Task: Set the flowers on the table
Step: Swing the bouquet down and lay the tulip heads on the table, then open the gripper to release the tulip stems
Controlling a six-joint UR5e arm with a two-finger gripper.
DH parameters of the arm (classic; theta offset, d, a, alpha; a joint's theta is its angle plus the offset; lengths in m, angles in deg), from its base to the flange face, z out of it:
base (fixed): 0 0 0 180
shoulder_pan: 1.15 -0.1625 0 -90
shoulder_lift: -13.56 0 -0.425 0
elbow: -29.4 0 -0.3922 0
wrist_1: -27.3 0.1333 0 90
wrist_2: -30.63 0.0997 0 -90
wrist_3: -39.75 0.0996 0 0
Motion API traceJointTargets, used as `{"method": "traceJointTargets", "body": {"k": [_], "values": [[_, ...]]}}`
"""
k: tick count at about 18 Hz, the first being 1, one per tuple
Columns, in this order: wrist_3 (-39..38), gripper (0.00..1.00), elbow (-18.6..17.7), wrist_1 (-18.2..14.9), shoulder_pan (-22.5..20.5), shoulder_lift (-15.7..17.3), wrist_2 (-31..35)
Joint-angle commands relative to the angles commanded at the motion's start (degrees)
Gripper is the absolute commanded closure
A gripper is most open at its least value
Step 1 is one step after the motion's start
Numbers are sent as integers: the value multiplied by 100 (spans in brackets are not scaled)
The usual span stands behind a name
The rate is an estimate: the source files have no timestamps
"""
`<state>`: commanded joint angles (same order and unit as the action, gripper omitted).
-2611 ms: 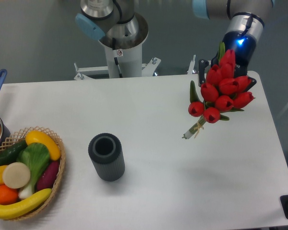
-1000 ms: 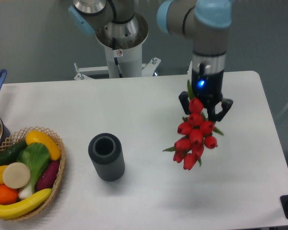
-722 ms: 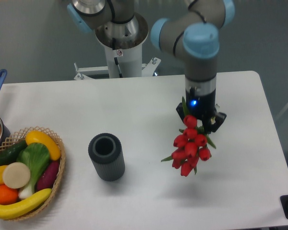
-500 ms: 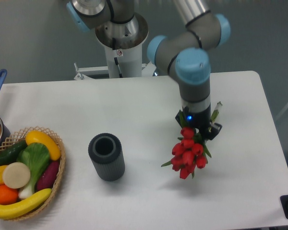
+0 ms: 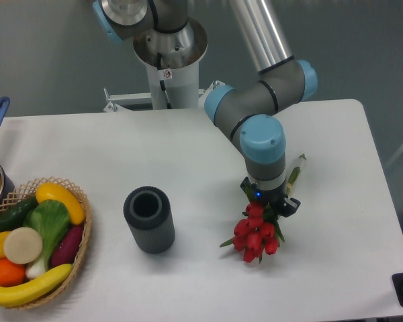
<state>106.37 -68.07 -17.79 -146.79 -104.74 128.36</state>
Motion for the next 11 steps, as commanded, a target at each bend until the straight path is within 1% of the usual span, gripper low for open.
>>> {"method": "traceJointTargets", "body": {"k": [1,2,5,7,9,11], "values": [[9,10,26,9,0,0,0],[9,0,70,0,0,17,0],[-17,0,123,0,9,149,-17],[18,0,79,9,-44,350,-52],[9,0,132,0,-44,666,-105],[9,0,141,-17,-79,1000,-385]]}}
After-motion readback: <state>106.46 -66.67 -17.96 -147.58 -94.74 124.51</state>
